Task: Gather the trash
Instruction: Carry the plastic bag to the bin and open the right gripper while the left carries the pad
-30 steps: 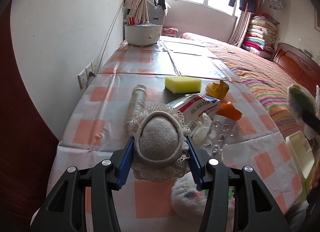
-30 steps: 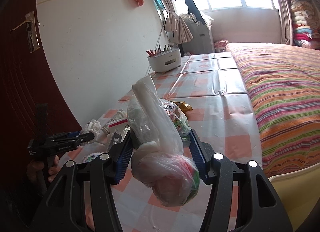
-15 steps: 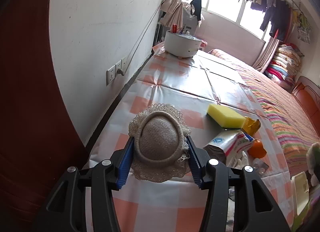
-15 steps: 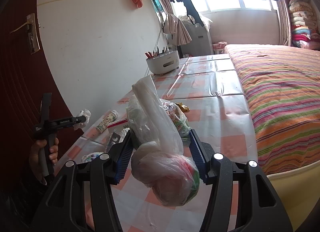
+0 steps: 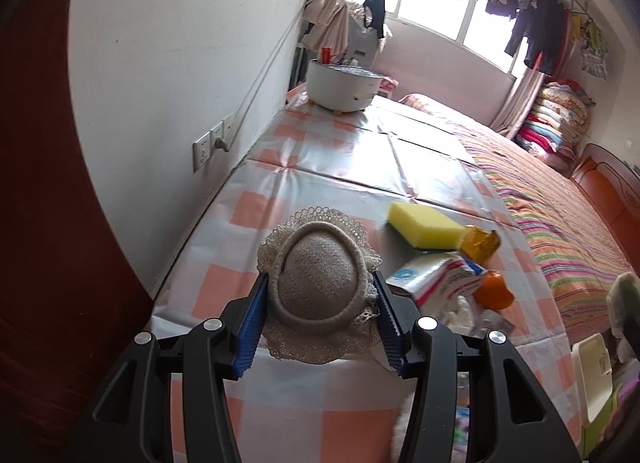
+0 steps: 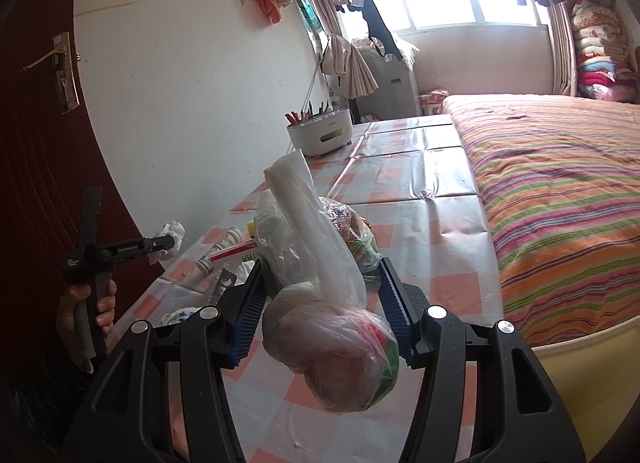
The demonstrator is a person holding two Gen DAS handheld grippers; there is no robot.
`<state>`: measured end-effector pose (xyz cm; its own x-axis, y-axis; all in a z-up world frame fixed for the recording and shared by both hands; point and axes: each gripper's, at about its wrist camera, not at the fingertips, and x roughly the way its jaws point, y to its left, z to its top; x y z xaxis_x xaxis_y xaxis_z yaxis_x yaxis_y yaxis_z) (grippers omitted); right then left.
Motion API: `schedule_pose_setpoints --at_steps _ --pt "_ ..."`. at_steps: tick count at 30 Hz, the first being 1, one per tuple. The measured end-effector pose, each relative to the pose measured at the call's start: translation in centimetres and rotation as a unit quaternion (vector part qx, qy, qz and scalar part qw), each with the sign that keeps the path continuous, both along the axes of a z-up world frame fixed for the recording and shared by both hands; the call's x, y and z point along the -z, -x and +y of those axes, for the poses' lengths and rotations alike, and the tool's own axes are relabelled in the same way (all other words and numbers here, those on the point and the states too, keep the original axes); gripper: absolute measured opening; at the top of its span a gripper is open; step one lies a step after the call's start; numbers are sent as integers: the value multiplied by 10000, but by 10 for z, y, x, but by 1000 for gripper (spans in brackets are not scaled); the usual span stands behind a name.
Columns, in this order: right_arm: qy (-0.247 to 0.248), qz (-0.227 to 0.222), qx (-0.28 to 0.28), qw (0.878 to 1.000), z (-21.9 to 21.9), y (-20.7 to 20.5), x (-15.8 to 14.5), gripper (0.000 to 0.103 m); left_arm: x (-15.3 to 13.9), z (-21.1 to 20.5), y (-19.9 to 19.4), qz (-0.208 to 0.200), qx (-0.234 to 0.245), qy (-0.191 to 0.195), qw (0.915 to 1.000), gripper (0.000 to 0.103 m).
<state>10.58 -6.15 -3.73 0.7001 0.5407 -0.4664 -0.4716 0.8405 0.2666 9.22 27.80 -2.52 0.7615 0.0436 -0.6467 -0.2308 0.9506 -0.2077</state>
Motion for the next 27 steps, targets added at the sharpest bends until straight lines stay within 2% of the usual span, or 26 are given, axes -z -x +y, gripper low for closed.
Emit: schedule_pose_setpoints --at_steps 8,14,18,27 --pt "170 -14 243 9996 -22 9 3 54 -15 -49 4 -250 613 78 9978 49" --pt "269 12 603 9978 -53 17 9 54 -19 -101 3 -297 1233 185 9918 49" --pt "244 49 917 9955 -78 23 12 54 -21 -140 3 -284 1716 301 9843 49" --pt "171 242 1596 9867 -133 40 26 54 -18 -229 10 -224 2669 216 9632 49"
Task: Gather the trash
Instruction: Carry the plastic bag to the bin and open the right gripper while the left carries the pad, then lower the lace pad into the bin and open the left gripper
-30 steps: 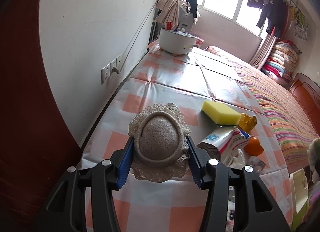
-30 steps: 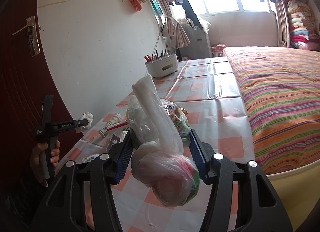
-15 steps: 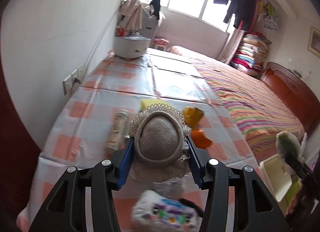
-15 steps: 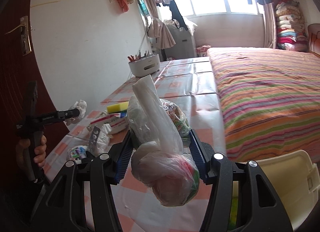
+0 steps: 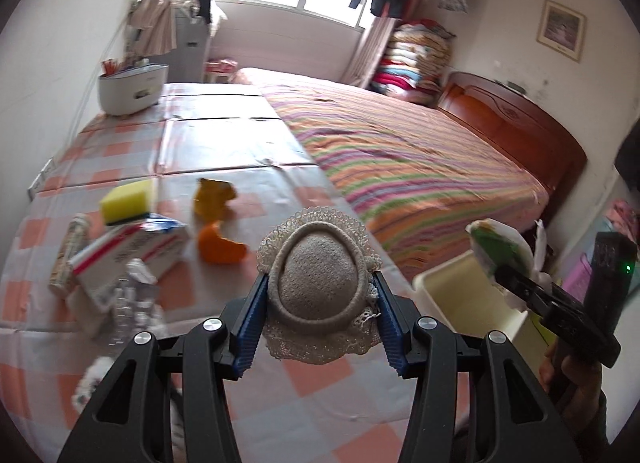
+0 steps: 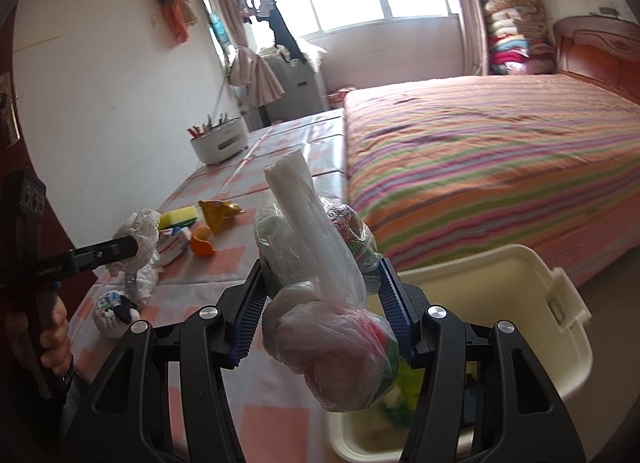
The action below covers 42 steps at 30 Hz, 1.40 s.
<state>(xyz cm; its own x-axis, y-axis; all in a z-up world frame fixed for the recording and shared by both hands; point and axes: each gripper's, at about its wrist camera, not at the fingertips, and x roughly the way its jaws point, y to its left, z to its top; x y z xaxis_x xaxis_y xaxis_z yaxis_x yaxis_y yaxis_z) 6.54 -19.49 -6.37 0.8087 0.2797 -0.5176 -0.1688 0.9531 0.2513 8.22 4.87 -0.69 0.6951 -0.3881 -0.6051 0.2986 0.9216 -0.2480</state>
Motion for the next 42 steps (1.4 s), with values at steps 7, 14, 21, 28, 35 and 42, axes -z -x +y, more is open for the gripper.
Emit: schedule_pose_setpoints --at_steps 7,14,21,28,35,42 --pt "115 112 505 9986 -27 9 8 56 6 -59 7 77 653 -54 9978 49" --pt "58 155 711 9973 -38 9 10 56 6 -98 12 74 1089 -105 9940 49" --pt "-91 25 797 9968 -44 12 4 57 11 -117 11 141 1289 -166 9914 49" --pt "-421 -360 1165 9916 -63 25 -9 57 14 -132 11 186 1436 -197 9893 49" --pt "-666 -652 1746 9802 -90 37 -14 73 21 -160 7 261 1670 -352 9850 49" --pt "-835 -770 2041 9723 -108 44 -15 76 30 -187 4 306 1860 -479 9809 51"
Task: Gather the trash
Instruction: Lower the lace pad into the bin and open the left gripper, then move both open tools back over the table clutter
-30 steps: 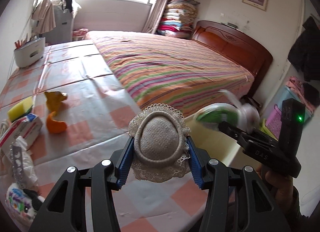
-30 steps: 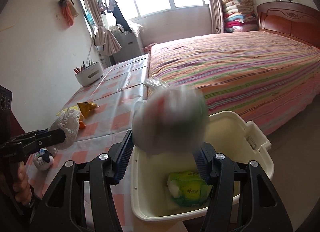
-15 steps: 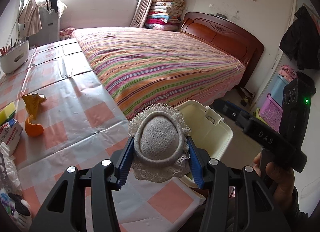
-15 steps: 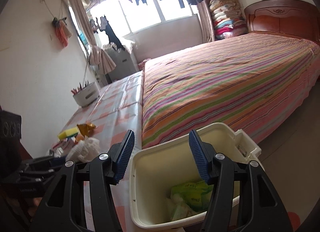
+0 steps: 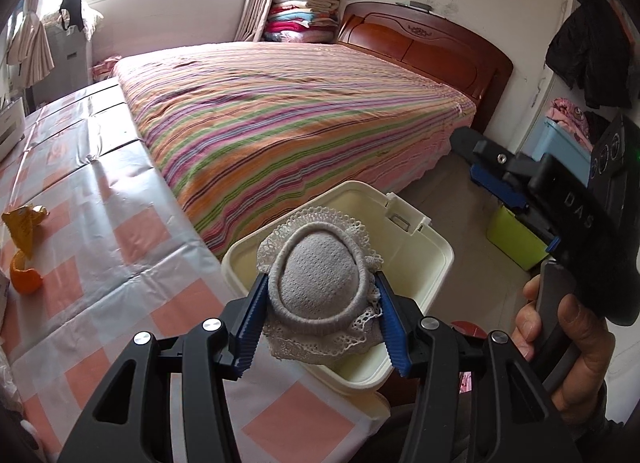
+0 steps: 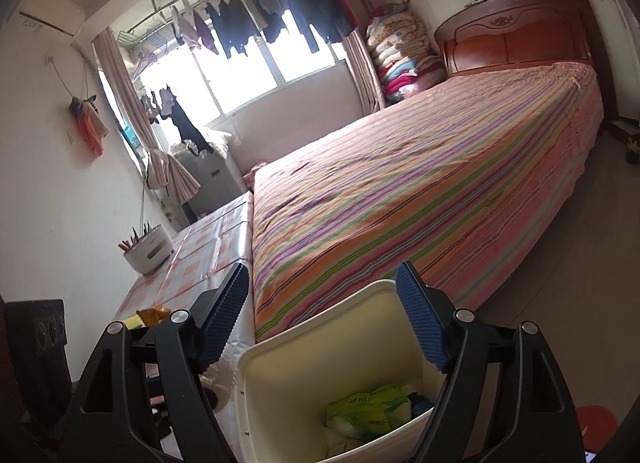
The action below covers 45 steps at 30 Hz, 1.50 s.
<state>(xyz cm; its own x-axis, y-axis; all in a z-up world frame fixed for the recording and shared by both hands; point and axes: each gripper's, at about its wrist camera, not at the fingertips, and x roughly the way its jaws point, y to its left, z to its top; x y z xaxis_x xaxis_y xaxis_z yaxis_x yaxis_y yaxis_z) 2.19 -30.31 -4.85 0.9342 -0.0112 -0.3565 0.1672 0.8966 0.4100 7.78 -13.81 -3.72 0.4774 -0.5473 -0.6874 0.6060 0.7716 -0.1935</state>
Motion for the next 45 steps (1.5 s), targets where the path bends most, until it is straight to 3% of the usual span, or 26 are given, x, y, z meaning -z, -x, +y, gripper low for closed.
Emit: schedule_pose_setpoints --at_steps 6,15,22,28,33,38,45 --pt "-60 -126 102 9999 -4 4 -3 79 5 -13 -3 95 126 -58 9999 52" --pt "-121 -140 122 9998 -3 3 -1 81 -2 -14 7 -203 165 -113 9996 75" --pt "-111 -150 77 9998 9 -4 -3 97 -9 19 17 -547 -39 -281 9981 80" --pt "-110 -131 -134 9998 30 -17 -5 97 -18 64 16 -887 -547 -296 9941 84" --pt "5 -99 -423 9991 59 -29 -6 97 -31 108 9 -1379 -1343 -428 9804 84" --pt "60 -52 -771 9970 91 -43 -5 97 -42 157 -4 -1490 -2088 -577 9648 84" --pt "97 194 -1377 9902 144 -71 2 97 -55 247 -9 -1683 -3157 -515 9324 84"
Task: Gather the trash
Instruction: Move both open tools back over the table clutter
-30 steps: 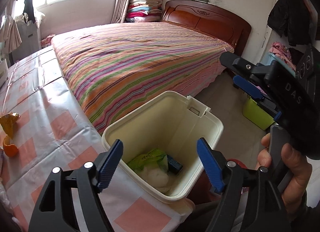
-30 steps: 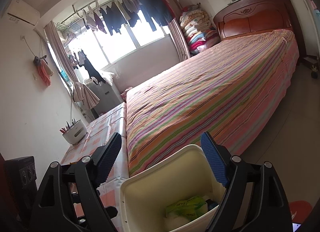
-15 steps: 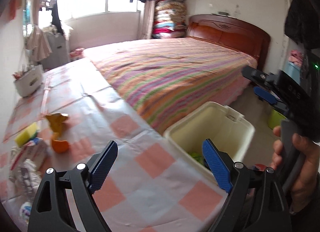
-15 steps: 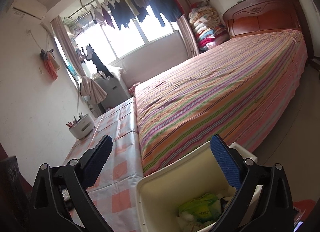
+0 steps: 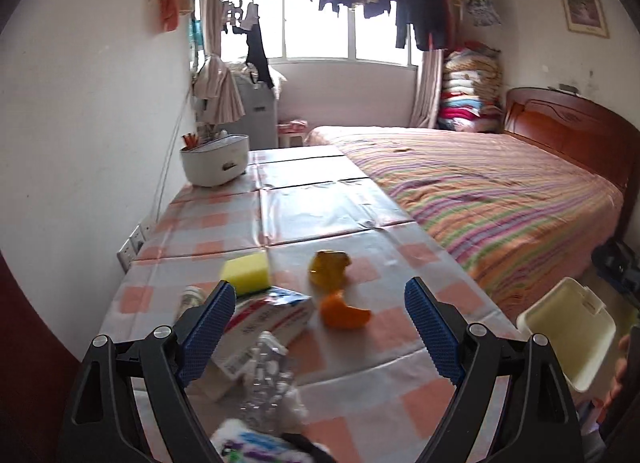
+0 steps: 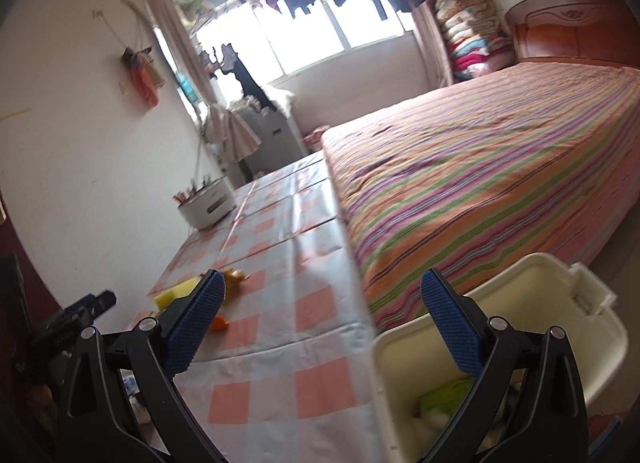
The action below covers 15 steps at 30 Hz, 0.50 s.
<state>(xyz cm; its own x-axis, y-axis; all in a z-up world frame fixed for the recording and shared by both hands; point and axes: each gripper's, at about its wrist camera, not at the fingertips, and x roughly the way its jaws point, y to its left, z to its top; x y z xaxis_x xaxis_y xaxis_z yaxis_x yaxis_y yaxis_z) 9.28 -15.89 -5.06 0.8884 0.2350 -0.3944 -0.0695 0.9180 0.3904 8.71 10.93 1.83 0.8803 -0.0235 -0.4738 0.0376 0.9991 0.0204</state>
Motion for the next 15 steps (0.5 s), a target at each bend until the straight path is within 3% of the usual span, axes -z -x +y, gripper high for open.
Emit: schedule_pose_setpoints --at_steps 8,15 --pt "204 268 -792 9963 66 -32 10 97 11 82 -4 205 -750 222 9967 84" --pt "381 625 -1517 9857 127 -68 22 97 19 114 2 417 -929 471 9937 84"
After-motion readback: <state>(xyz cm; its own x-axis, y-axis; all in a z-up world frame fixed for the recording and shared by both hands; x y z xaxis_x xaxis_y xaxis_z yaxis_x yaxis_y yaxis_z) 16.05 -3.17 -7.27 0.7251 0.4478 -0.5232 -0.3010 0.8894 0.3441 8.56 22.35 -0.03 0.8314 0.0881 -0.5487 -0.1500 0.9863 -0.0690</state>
